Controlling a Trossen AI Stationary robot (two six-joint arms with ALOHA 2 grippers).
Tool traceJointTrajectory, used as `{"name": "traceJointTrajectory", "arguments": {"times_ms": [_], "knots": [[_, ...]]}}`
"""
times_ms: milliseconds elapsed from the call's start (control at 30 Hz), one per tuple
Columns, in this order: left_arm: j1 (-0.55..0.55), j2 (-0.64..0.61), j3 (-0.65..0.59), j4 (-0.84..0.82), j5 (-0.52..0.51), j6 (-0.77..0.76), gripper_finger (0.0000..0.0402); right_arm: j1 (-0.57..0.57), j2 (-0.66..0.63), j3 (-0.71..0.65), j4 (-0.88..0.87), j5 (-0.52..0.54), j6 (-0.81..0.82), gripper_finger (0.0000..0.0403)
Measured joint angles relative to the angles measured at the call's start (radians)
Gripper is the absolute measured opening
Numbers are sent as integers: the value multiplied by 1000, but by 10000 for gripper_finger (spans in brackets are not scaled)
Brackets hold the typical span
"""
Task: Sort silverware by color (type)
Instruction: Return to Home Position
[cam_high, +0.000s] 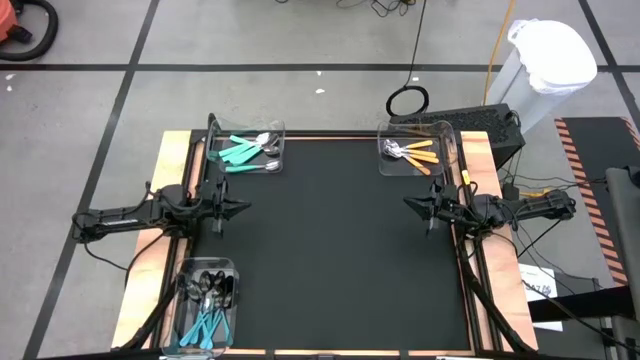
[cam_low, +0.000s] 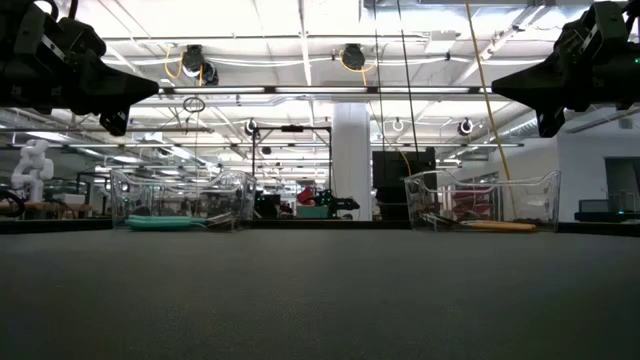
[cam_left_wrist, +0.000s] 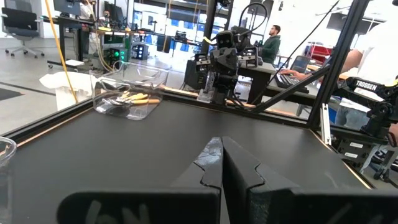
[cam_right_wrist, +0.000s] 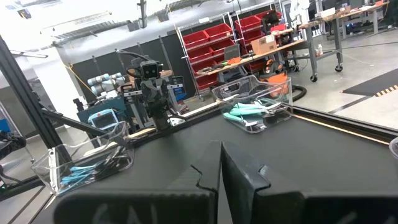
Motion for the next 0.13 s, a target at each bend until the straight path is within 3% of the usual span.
{"name": "traceJointTrajectory", "arguments": {"times_ms": [133], "knots": [[0,0,0,0,0,0,2,0,0,0,0,0,0,12]]}}
